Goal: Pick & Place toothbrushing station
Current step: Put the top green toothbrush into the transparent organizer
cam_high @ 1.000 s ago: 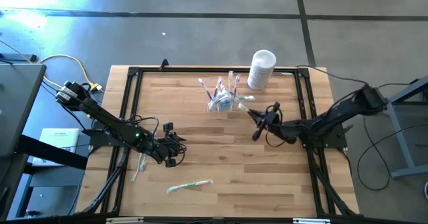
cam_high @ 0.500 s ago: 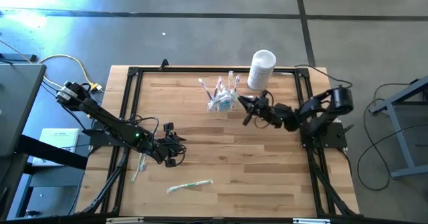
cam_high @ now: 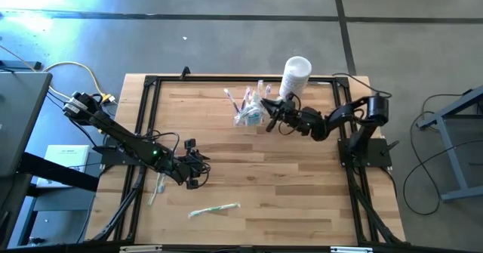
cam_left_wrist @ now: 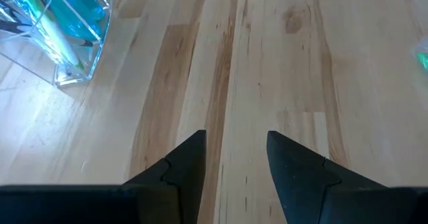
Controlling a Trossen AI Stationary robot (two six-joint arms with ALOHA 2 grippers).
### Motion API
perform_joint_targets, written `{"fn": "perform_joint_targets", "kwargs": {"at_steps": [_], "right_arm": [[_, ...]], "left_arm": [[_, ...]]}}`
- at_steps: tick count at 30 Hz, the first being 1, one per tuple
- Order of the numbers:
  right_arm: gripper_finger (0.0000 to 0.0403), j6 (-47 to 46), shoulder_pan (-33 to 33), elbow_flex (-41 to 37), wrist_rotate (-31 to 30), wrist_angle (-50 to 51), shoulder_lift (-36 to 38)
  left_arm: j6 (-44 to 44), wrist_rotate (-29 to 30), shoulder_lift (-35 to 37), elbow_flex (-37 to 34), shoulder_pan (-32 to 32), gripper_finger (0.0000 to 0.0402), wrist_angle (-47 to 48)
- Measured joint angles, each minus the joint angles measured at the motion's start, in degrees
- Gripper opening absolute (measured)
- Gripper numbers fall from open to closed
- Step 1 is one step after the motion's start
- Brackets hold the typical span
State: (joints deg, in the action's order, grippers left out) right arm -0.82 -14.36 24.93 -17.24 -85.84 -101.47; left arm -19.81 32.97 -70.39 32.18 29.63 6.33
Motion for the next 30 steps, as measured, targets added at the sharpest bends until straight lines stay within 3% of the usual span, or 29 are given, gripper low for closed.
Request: {"fn": "perform_joint_targets", "kwargs": {"at_steps": [9, 18, 30], "right_arm": [[0.001, -2.7, -6.9, 0.1, 6.1, 0.0, 0.0], [0.001, -4.5, -9.9, 7.0, 13.9, 0.8, -2.9], [0.001, -8.1, -10.2, 9.4, 12.9, 0.6, -10.6]], "left_arm": [[-0.2, -0.4, 0.0, 0.0, 0.0, 0.0152, -0.2], [0.0, 0.2, 0.0, 0.0, 0.0, 0.0152, -0.1], [-2.0, -1.4, 0.0, 0.0, 0.0, 0.0152, 0.7]]}}
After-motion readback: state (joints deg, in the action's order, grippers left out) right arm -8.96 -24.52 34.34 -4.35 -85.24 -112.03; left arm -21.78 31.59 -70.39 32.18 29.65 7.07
